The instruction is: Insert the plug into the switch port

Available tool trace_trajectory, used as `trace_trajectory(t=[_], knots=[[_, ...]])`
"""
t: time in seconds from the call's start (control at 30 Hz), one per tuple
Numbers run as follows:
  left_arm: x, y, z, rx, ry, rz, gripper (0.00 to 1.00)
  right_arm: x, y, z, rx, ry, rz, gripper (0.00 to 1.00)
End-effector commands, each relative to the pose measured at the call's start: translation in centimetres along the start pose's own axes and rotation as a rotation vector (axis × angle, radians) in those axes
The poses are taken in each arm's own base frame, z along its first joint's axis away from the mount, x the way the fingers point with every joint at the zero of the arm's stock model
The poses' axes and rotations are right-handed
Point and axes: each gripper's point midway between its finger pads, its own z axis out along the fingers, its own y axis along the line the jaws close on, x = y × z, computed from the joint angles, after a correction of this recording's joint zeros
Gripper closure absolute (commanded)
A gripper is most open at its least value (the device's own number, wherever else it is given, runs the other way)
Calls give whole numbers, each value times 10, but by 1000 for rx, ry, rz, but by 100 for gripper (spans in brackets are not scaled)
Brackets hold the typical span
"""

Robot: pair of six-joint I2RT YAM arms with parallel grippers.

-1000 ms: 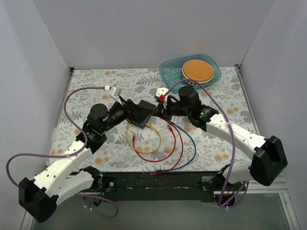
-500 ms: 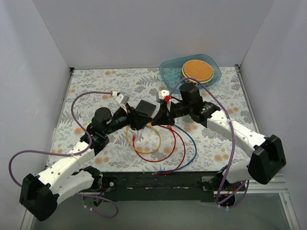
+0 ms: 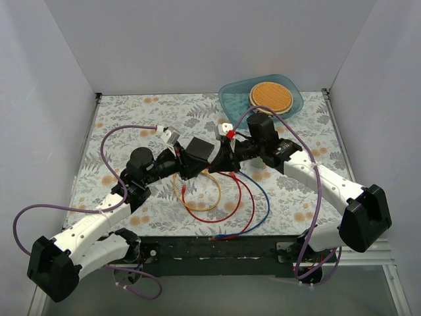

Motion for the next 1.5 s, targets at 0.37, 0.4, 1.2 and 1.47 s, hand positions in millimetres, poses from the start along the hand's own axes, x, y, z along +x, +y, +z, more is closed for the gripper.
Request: trace_trajectory(t=[0.37, 0.4, 1.2, 1.47], knots=[[5, -8, -1, 56, 24, 26, 88, -23, -2, -6, -1, -40, -32, 99], [5, -9, 0, 60, 23, 20, 93, -22, -2, -6, -3, -39, -27, 99], [-48, 57, -7, -482, -219, -470, 100, -43, -58, -42, 714, -53, -129, 30], [-46, 67, -5, -552, -221, -565, 100, -38, -60, -21, 710, -45, -161, 30]])
